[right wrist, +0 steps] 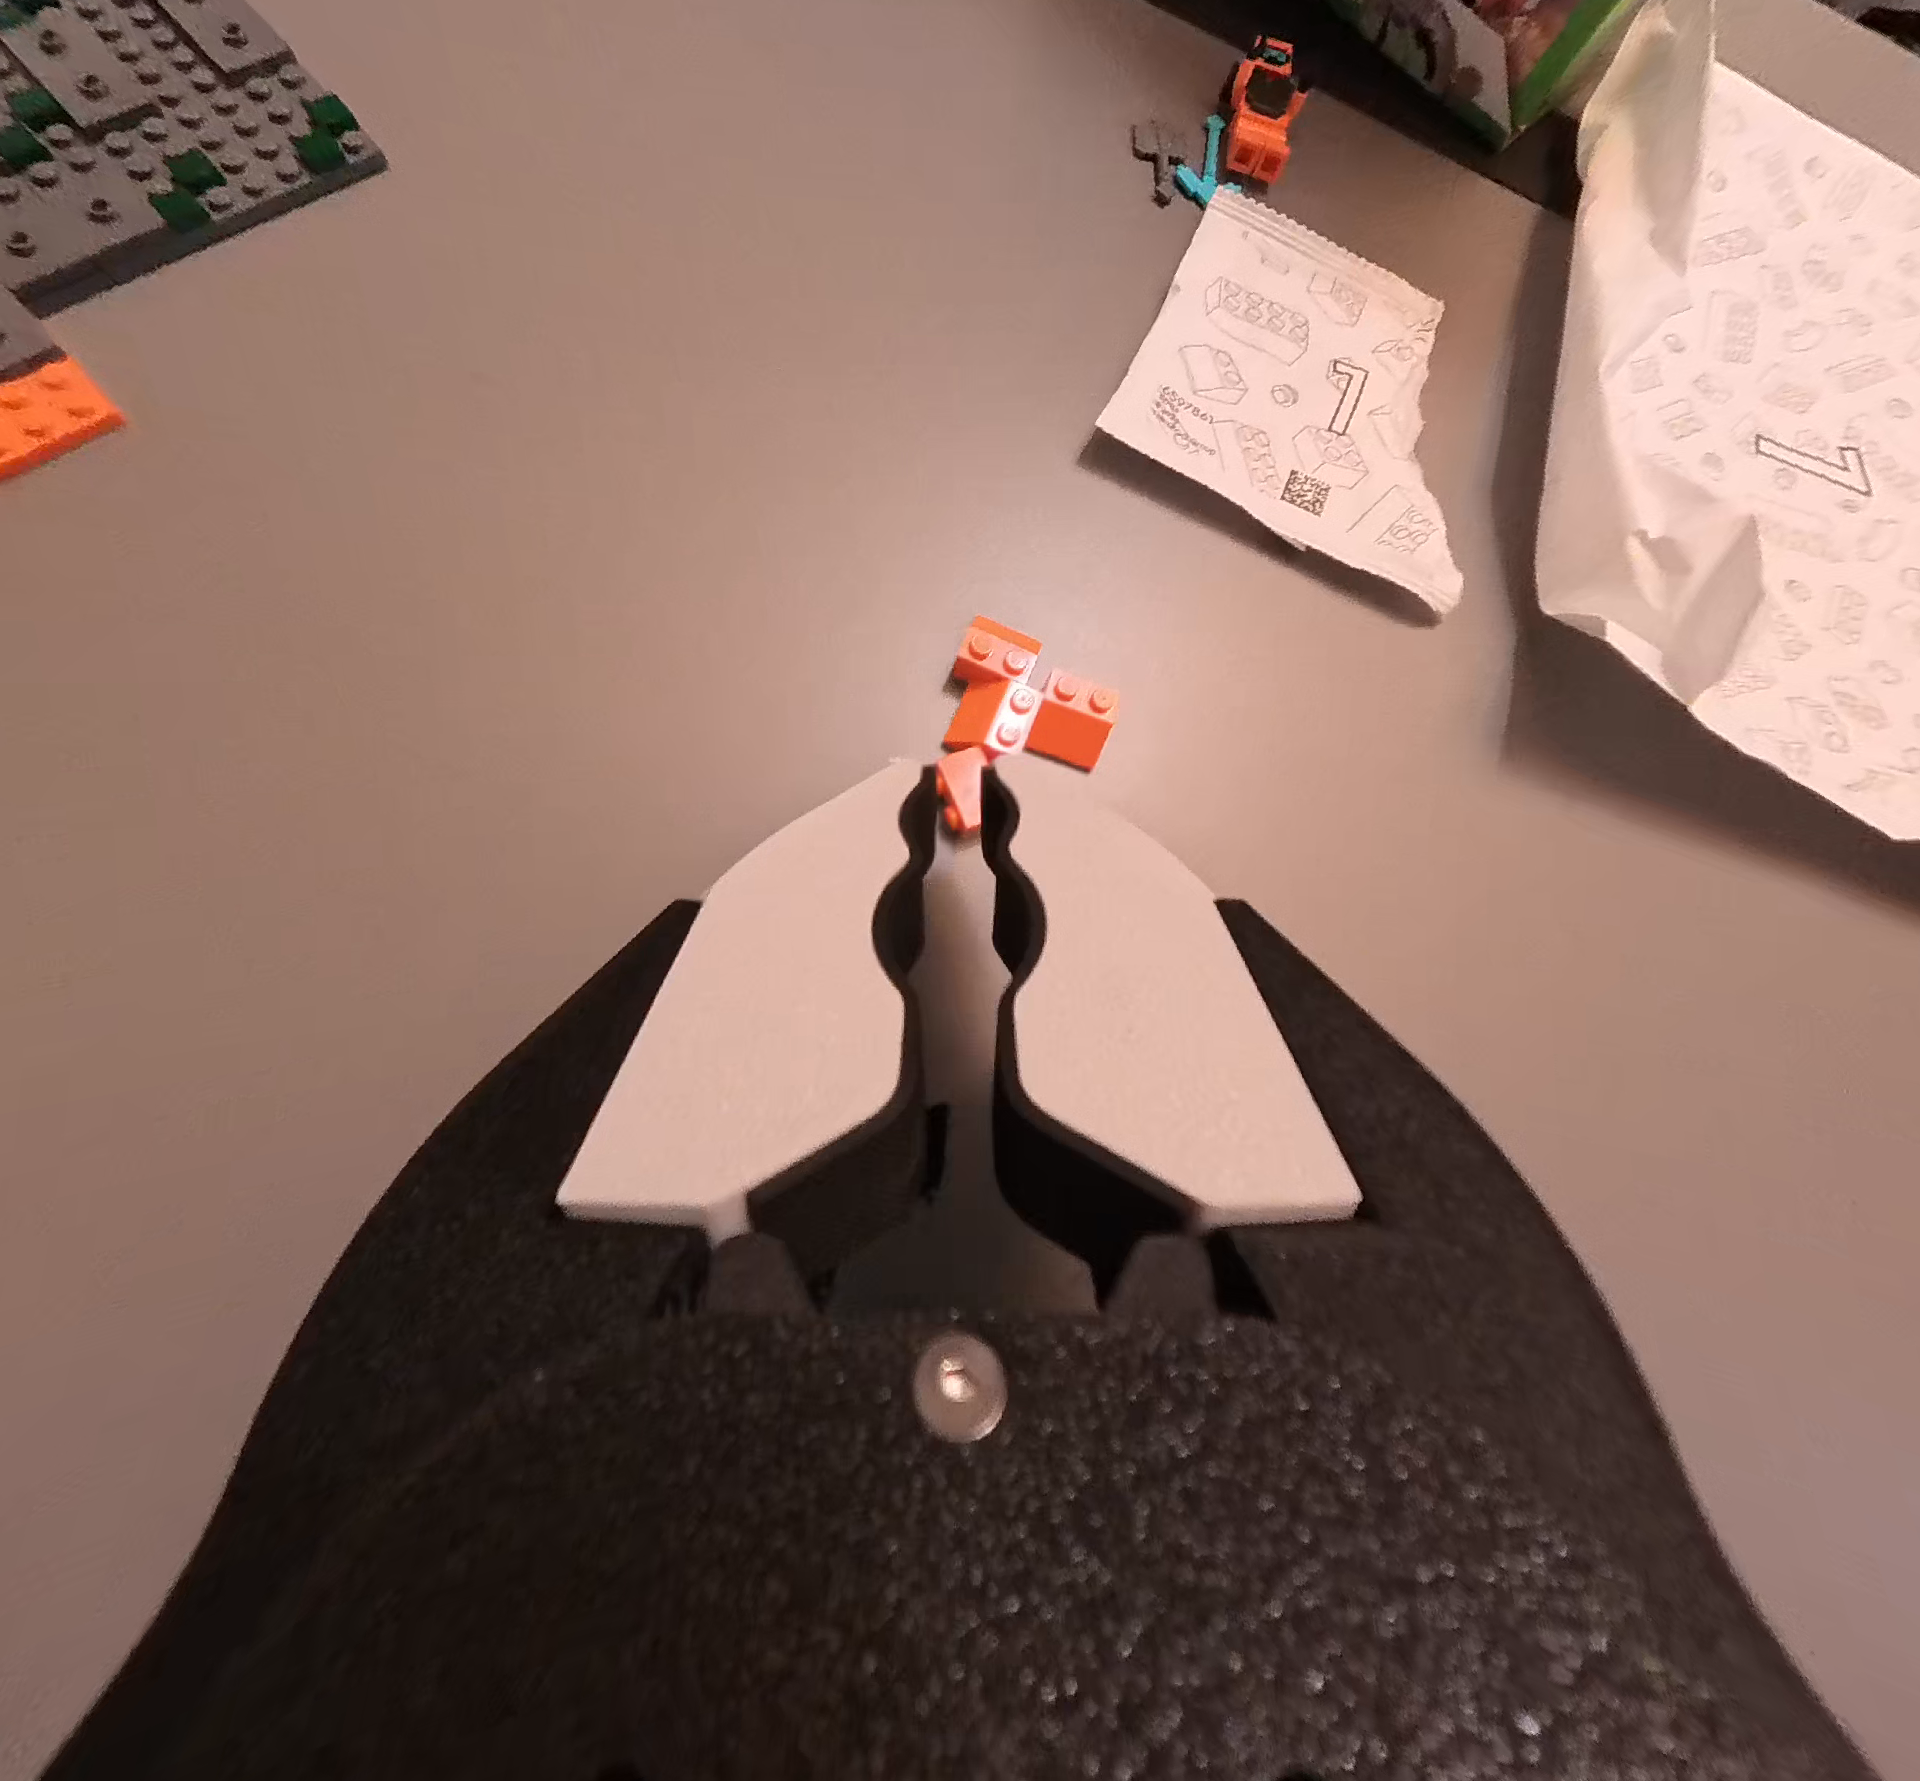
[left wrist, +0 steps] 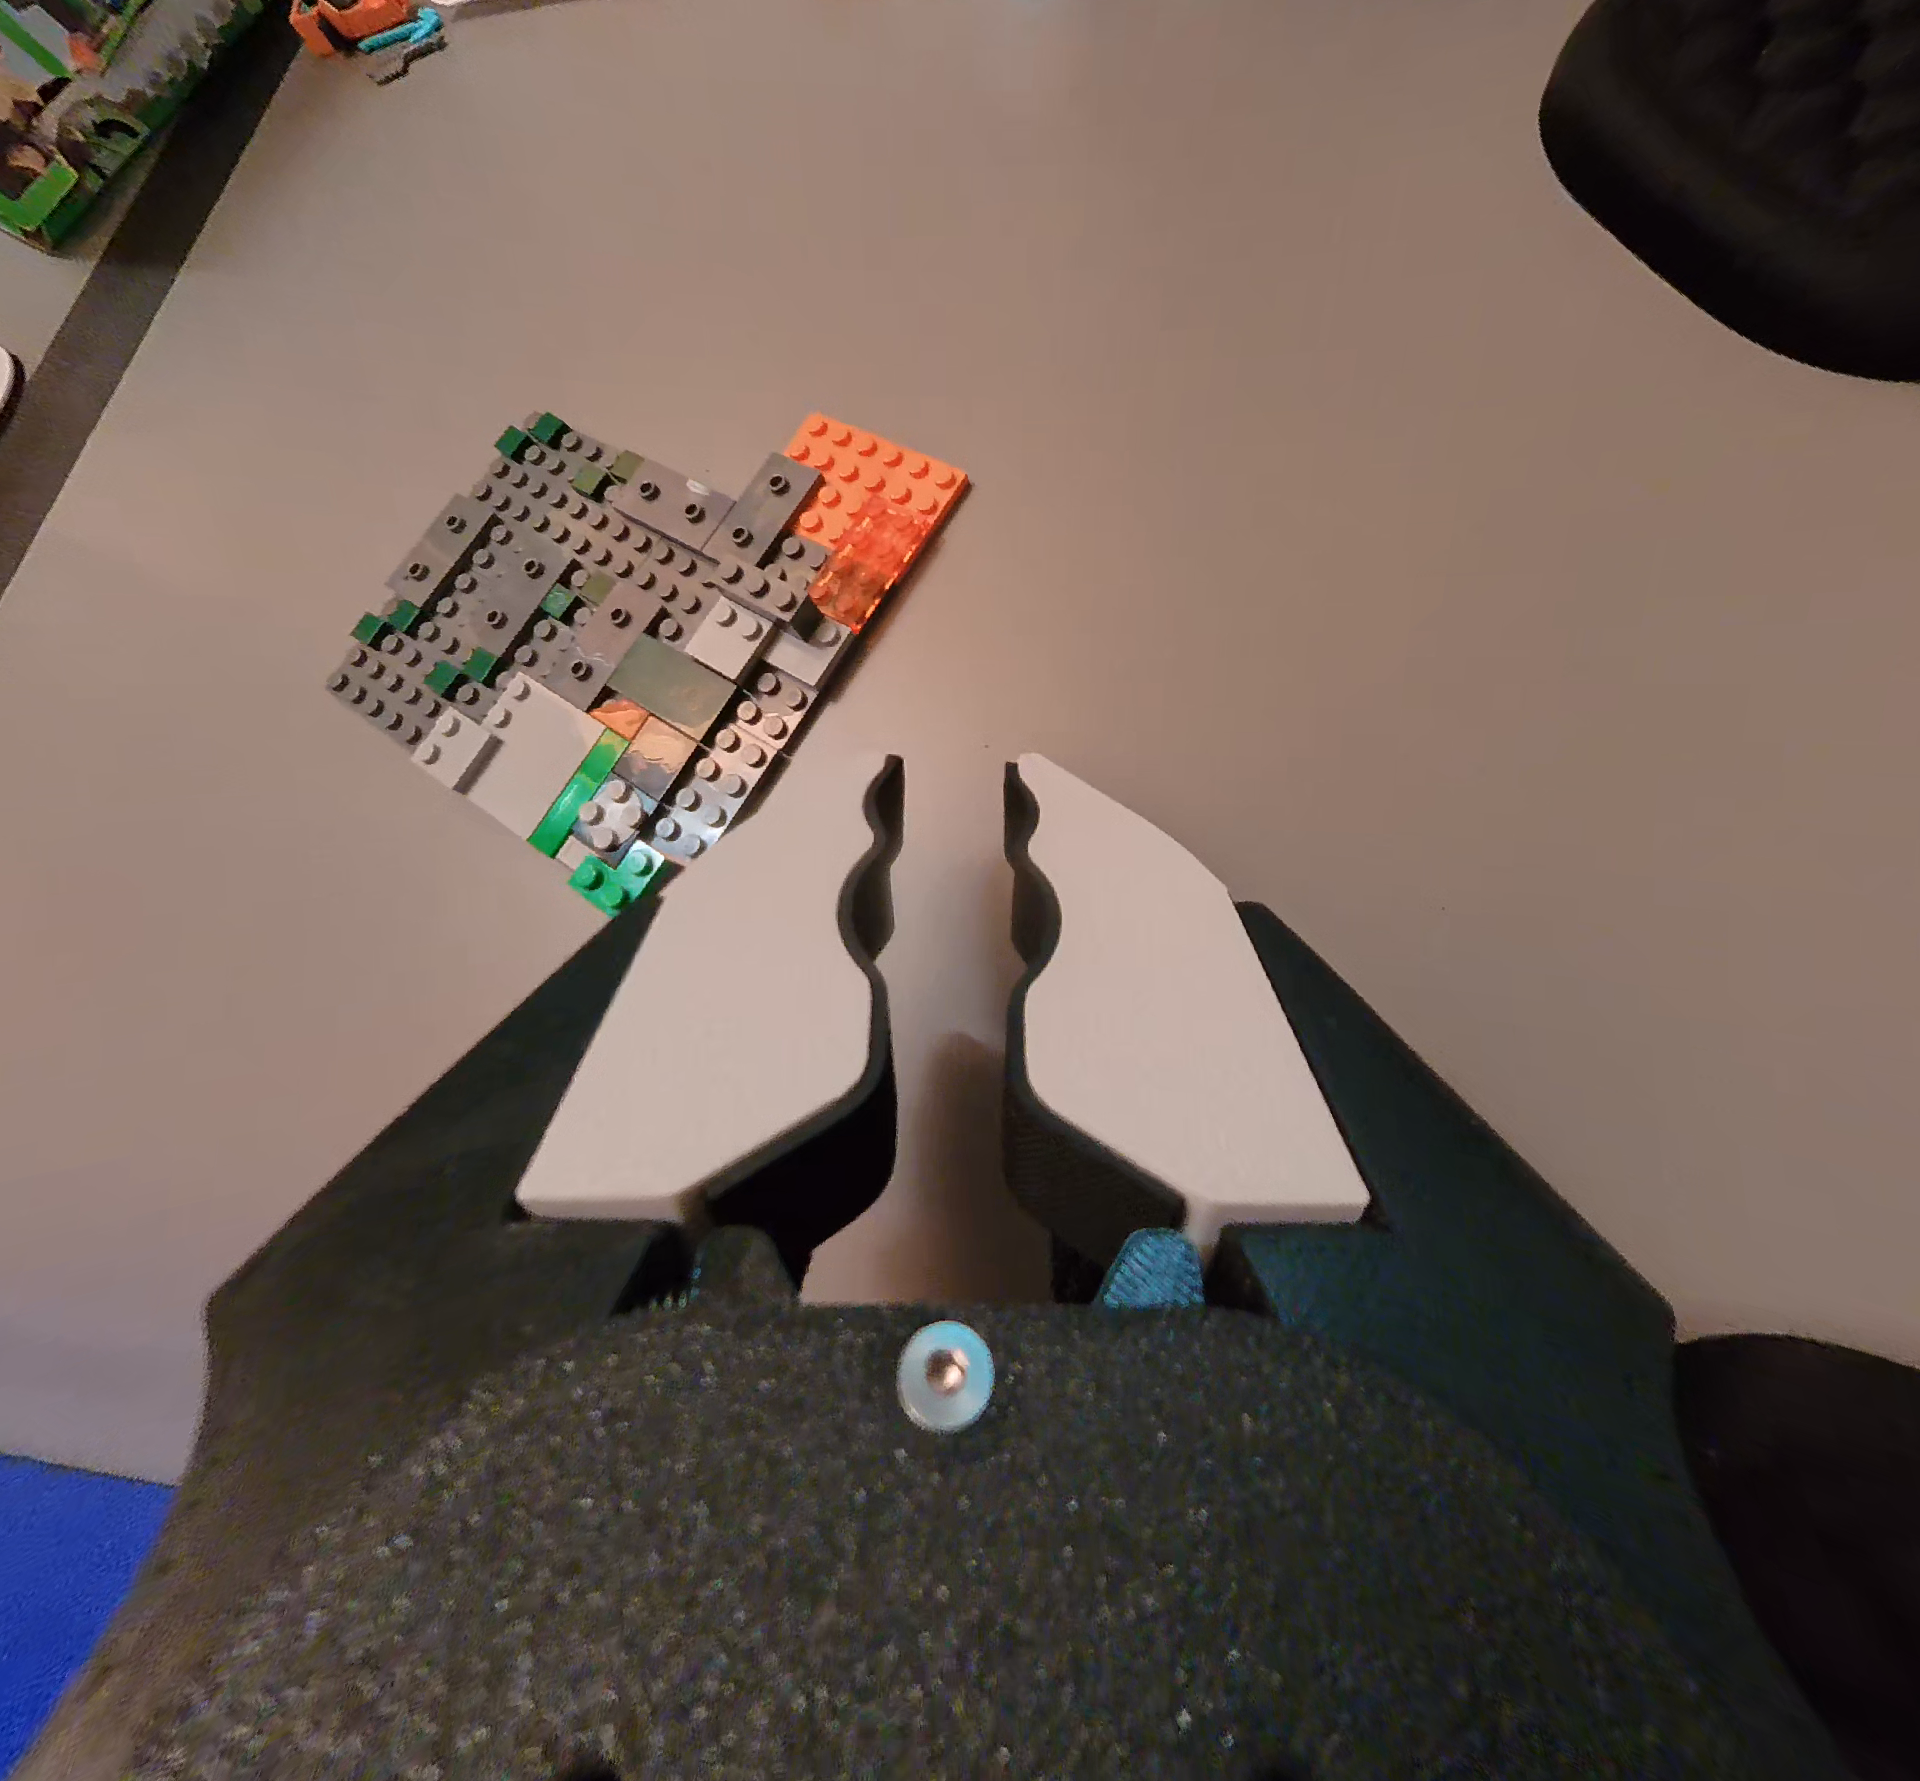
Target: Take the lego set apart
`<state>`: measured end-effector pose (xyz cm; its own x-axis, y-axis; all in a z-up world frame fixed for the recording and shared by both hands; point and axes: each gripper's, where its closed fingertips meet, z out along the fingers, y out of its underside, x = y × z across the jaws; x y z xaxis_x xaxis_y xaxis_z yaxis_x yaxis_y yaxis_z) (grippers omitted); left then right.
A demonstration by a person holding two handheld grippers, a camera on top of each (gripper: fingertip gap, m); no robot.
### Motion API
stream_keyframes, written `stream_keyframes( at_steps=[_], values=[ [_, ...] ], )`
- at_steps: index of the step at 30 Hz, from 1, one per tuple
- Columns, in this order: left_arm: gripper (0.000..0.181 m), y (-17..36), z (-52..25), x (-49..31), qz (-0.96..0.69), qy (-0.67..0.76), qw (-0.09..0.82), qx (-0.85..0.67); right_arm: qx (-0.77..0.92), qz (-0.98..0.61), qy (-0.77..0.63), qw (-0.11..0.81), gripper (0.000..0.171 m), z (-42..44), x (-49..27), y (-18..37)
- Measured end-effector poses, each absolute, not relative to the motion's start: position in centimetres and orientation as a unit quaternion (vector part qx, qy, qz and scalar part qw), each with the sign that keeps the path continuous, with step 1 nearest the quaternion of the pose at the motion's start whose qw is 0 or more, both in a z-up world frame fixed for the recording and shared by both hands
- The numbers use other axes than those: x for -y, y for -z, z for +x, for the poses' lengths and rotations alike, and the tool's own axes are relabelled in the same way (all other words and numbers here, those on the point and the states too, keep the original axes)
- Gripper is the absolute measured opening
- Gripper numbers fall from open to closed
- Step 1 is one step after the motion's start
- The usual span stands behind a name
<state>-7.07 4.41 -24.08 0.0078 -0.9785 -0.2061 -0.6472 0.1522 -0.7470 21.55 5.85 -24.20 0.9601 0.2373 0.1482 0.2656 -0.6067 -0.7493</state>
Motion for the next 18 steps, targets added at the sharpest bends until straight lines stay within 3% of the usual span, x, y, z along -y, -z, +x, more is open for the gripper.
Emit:
stream_keyframes(
  at_steps=[5,10,18],
  values=[
    [0.018,24.4,-6.9,-4.5,-0.610,0.228,0.363,-0.666,0.166,-0.883,0.025,0.439,0.010,20.0,-5.5,22.9],
    [0.020,24.3,-6.9,-5.3,-0.619,0.223,0.376,-0.653,0.307,-0.819,-0.095,0.475,0.010,10.6,-5.9,19.7],
    [0.022,23.9,-7.3,-6.9,-0.631,0.203,0.406,-0.629,0.508,-0.762,-0.134,0.378,0.015,-1.0,-7.3,22.1]
  ],
)
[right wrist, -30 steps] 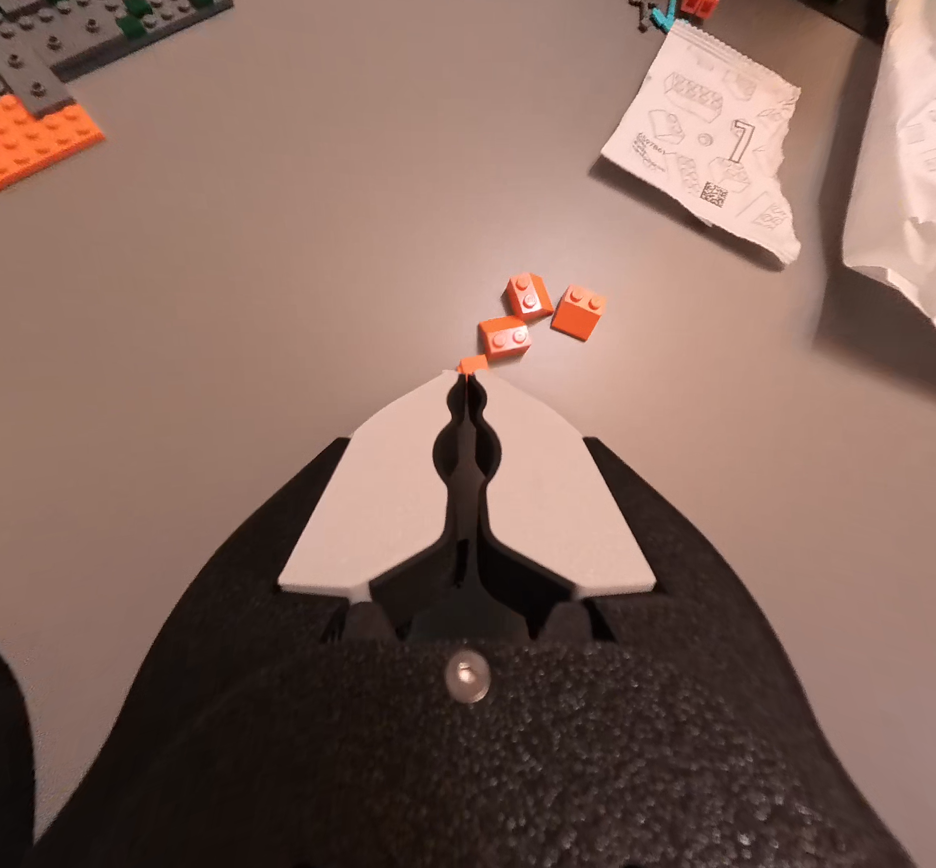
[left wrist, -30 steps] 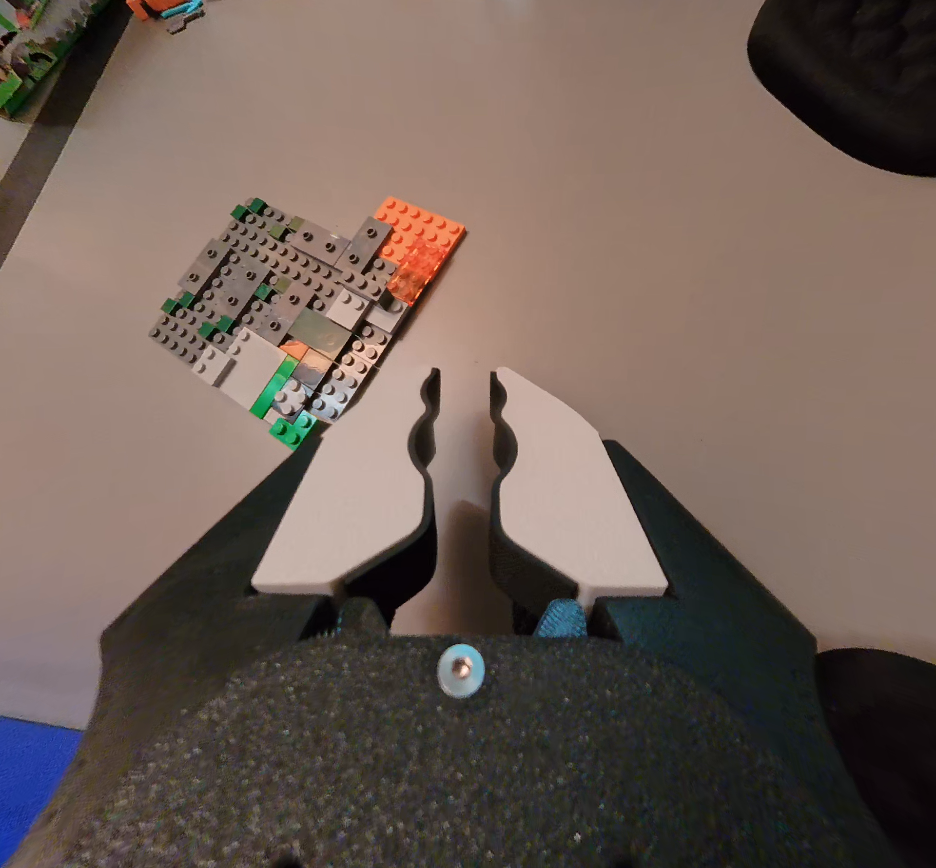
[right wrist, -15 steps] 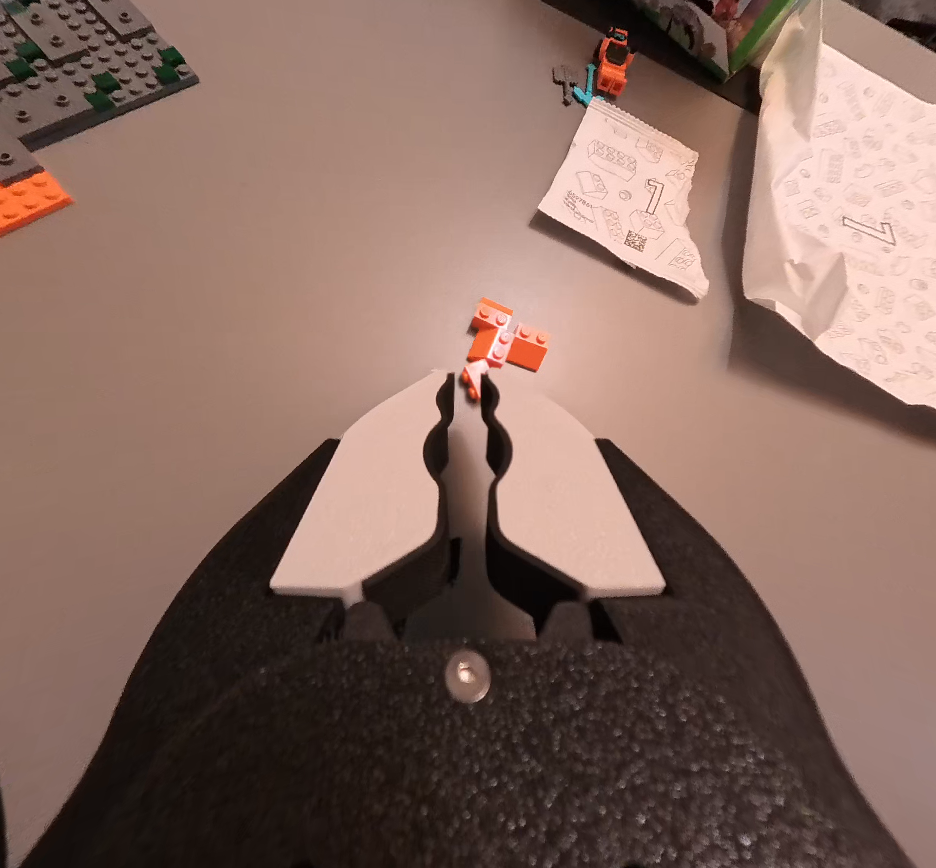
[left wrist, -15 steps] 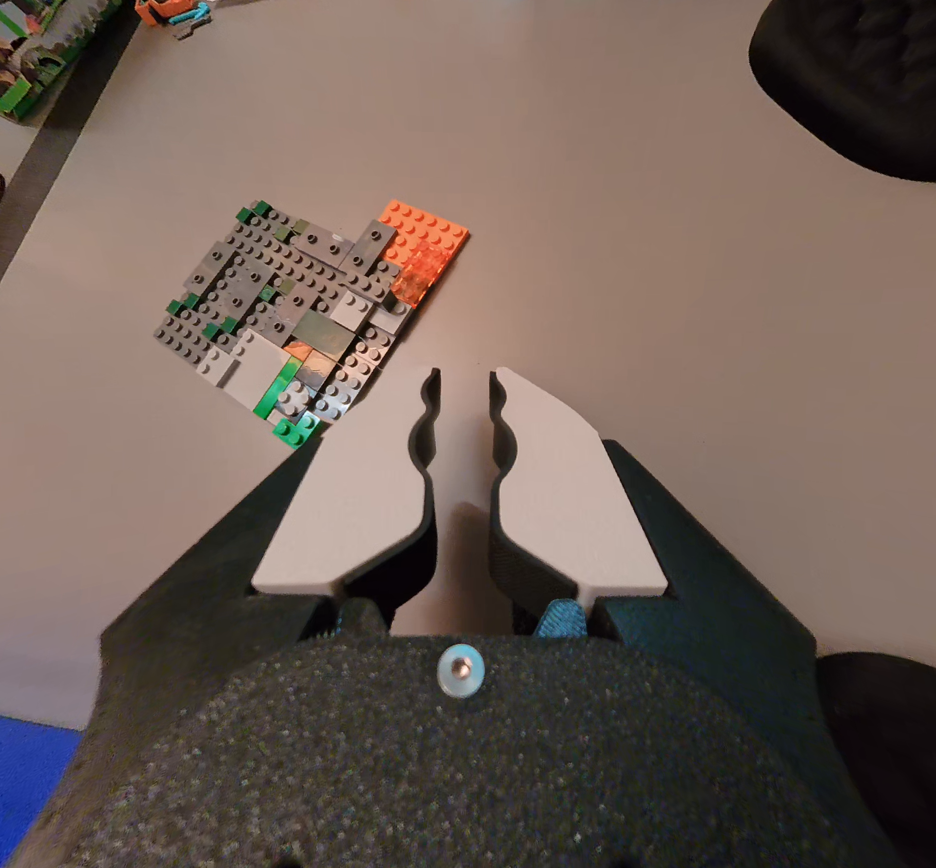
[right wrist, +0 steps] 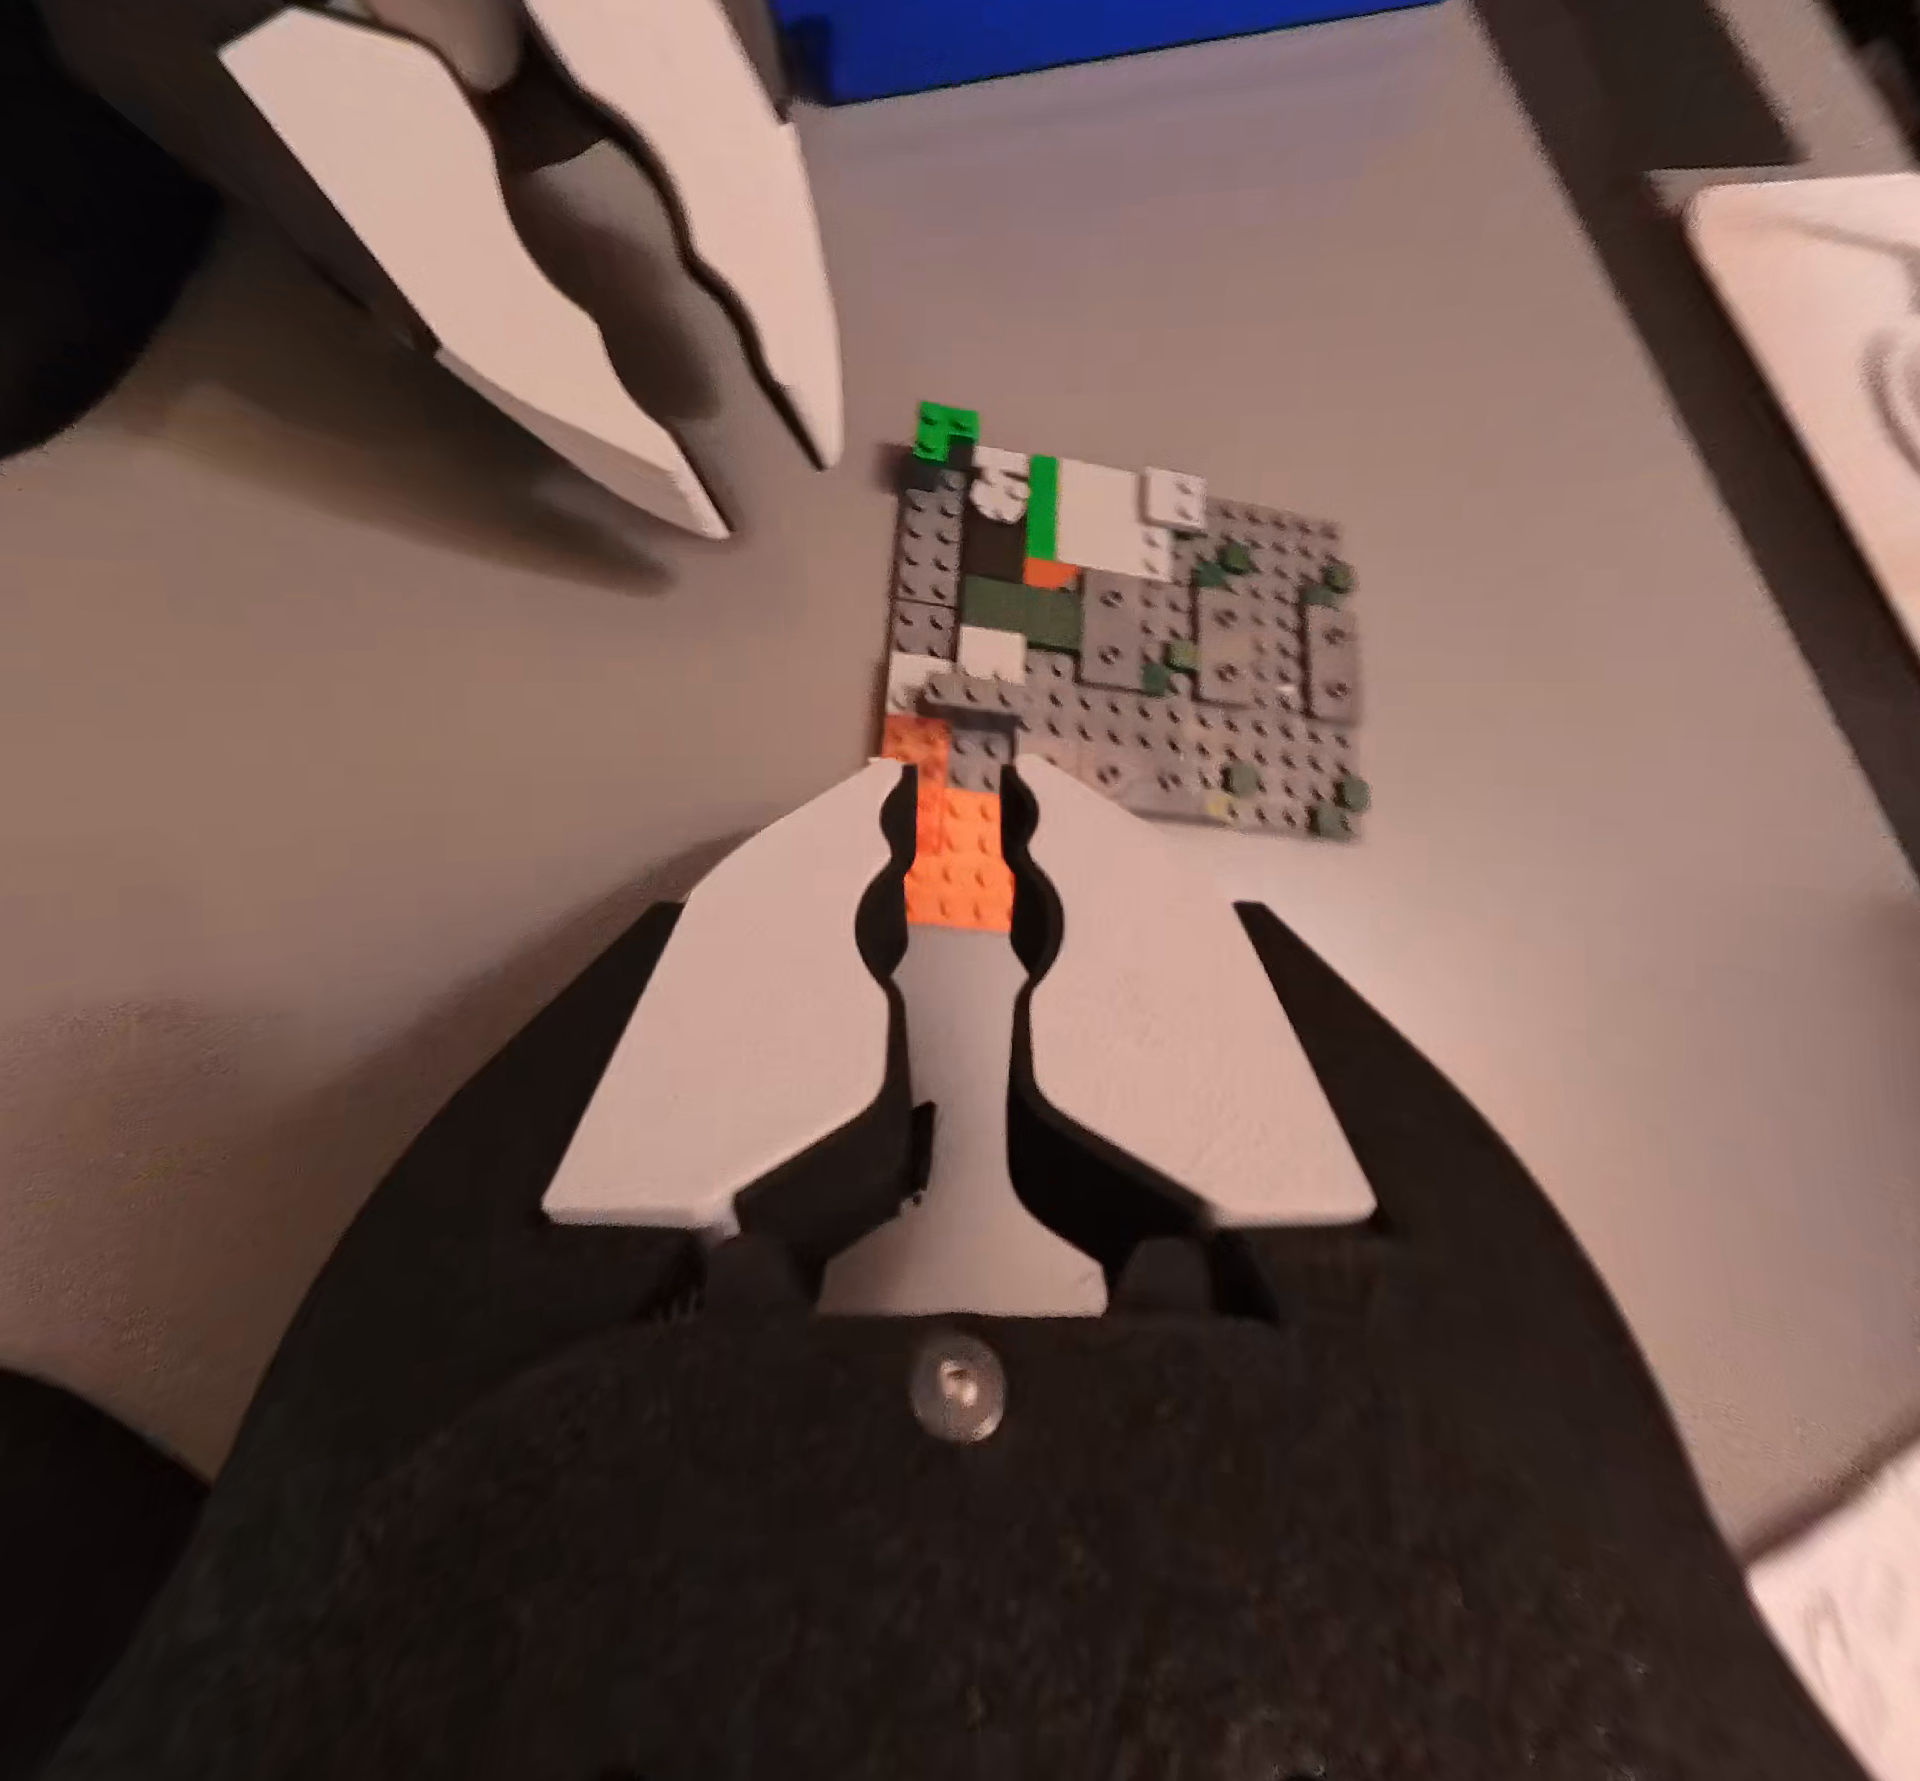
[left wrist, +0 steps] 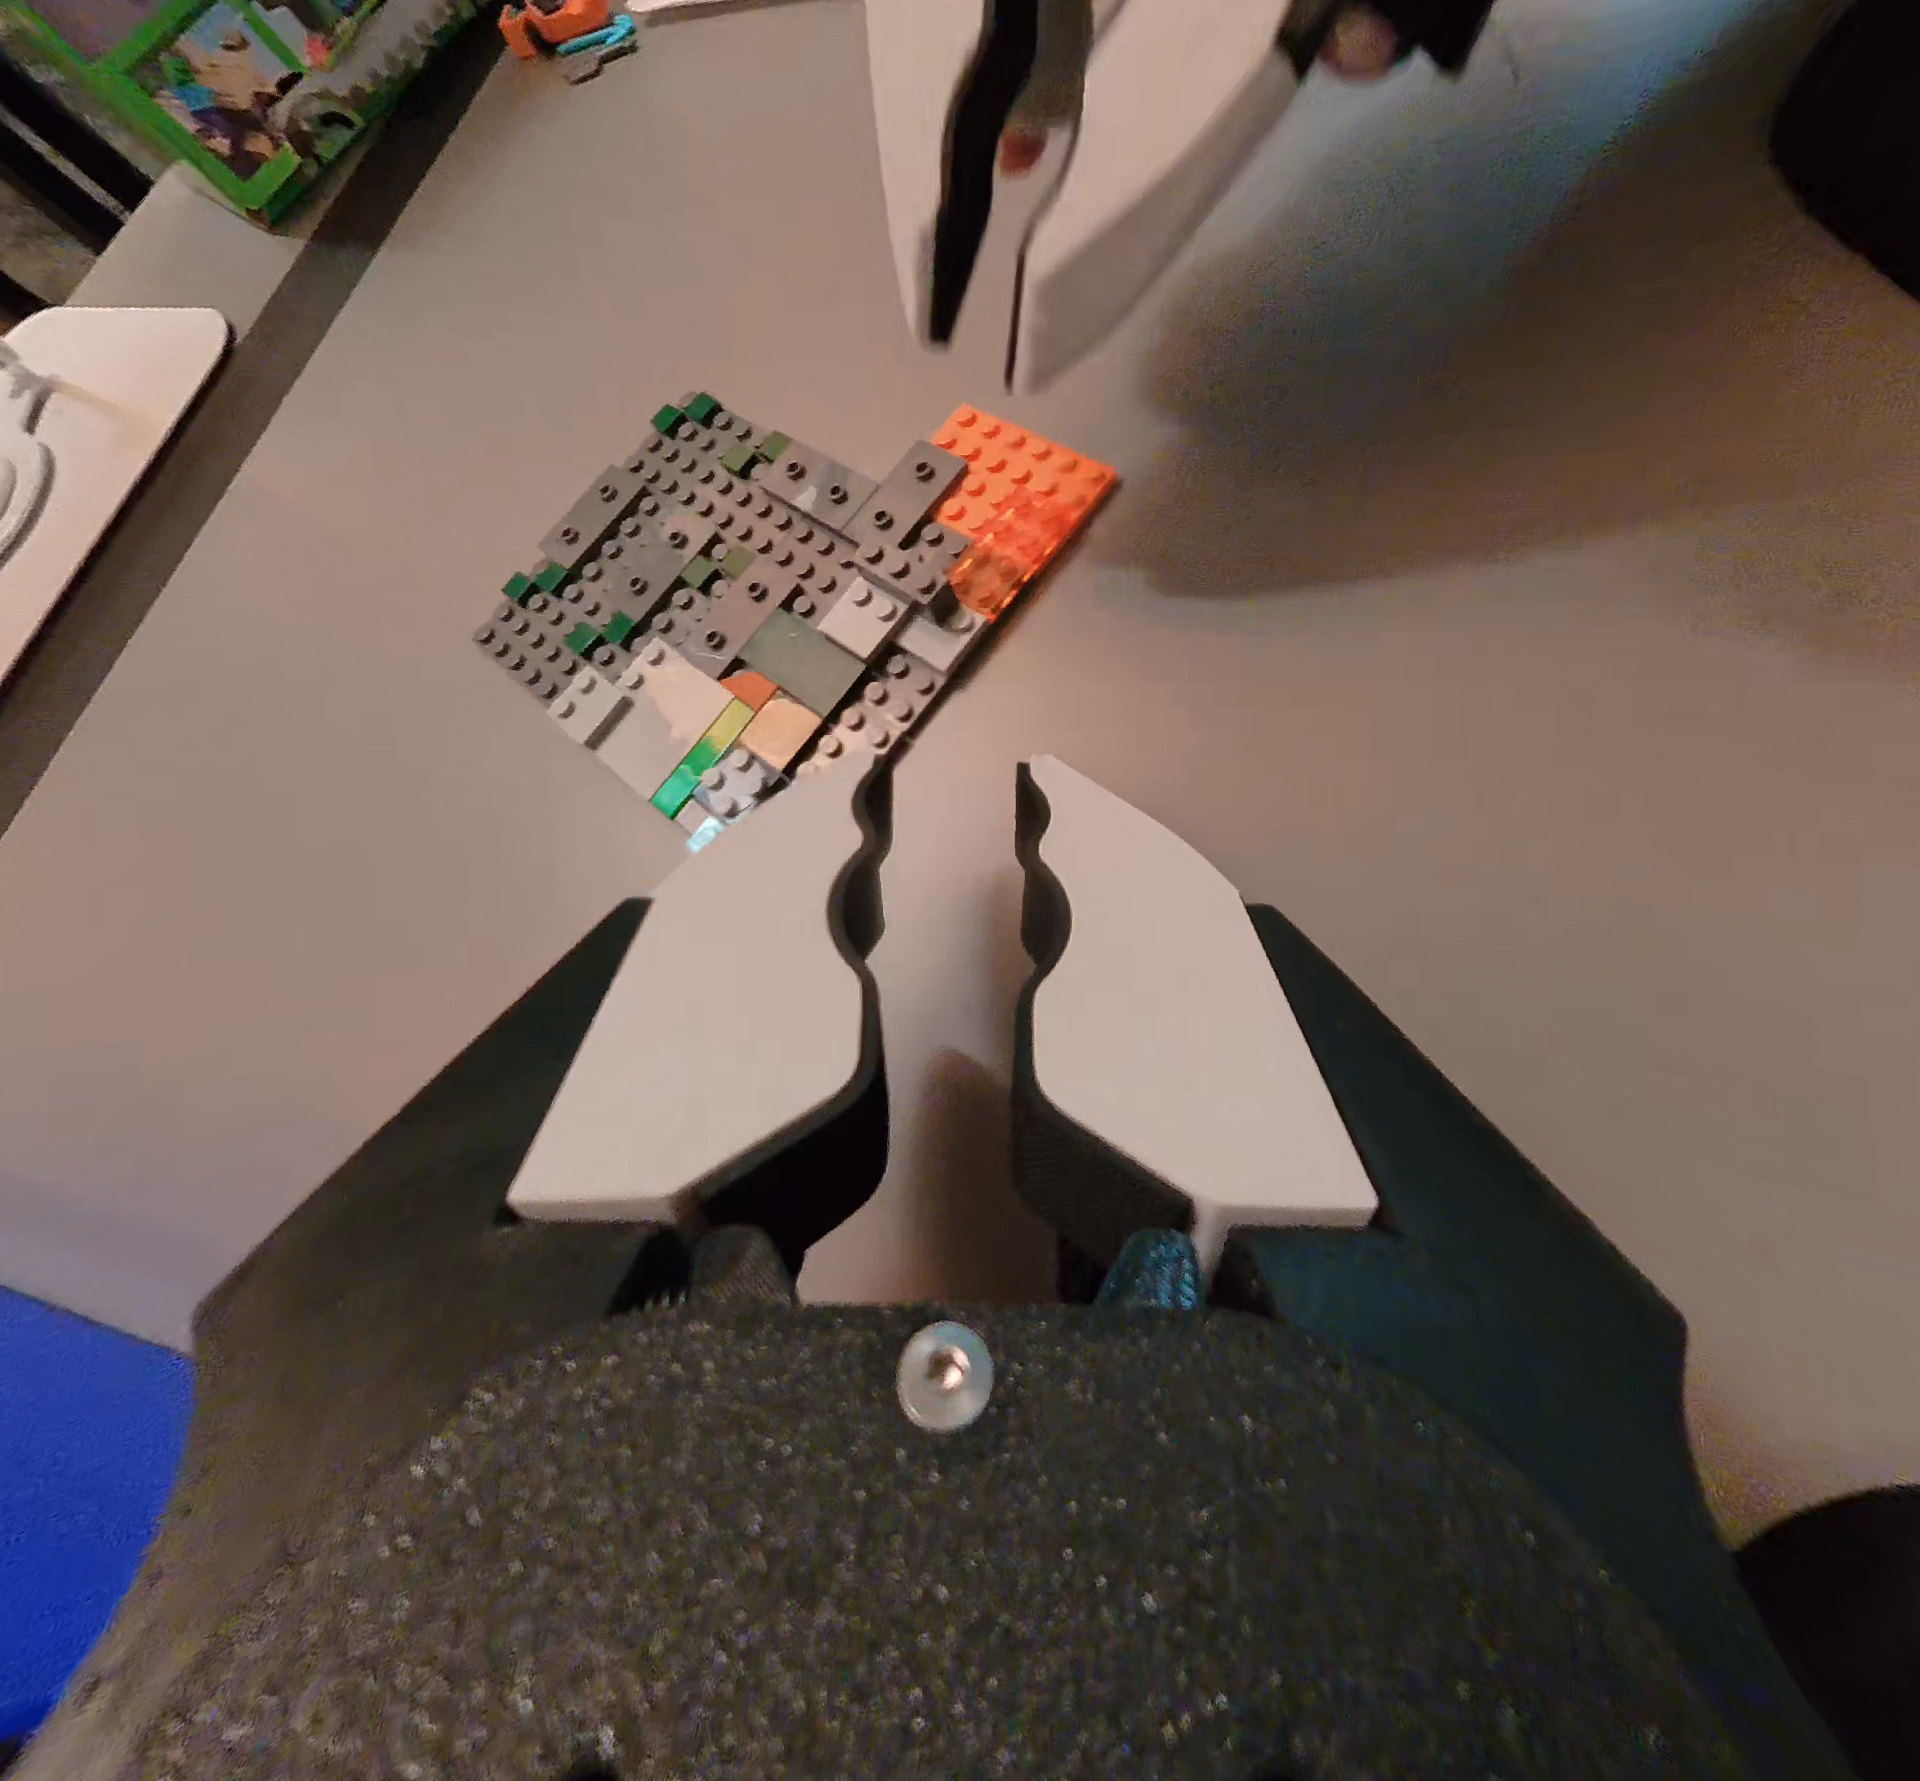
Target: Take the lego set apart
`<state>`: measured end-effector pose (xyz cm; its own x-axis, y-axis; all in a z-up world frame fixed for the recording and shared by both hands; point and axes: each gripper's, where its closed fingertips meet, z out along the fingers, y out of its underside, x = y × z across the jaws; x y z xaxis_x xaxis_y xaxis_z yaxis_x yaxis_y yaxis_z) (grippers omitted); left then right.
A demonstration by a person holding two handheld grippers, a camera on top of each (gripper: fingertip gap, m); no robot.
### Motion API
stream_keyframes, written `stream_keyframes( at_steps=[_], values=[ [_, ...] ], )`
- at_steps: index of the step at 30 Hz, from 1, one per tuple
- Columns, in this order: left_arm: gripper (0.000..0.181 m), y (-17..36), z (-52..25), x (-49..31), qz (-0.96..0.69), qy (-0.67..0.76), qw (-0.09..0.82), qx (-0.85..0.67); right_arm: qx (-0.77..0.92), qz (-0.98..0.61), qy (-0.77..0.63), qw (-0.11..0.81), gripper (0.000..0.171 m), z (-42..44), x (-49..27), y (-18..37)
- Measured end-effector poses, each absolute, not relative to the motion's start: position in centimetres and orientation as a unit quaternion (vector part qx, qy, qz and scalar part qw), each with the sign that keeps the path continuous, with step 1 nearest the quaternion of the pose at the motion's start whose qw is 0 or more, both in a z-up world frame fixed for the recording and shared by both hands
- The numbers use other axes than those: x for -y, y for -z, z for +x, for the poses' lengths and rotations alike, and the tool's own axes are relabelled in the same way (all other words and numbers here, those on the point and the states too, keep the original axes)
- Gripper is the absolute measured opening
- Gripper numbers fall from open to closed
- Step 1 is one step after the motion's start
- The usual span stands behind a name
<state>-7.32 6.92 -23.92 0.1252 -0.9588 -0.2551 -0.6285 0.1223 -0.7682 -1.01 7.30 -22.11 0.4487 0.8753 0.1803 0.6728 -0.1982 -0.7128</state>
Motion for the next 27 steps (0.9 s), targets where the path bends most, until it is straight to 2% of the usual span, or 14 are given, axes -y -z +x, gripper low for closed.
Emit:
stream_keyframes(
  at_steps=[3,9,27],
  values=[
    [0.025,24.3,-7.6,-7.9,-0.639,0.182,0.415,-0.621,0.528,-0.768,-0.128,0.340,0.017,-2.6,-8.3,24.3],
    [0.026,24.3,-7.0,-8.1,-0.637,0.189,0.428,-0.613,0.492,-0.781,-0.137,0.360,0.027,-3.0,-9.5,25.2],
    [0.025,25.7,-3.7,-8.6,-0.605,0.144,0.400,-0.674,0.483,-0.786,-0.188,0.337,0.024,-3.4,-9.3,25.7]
  ],
)
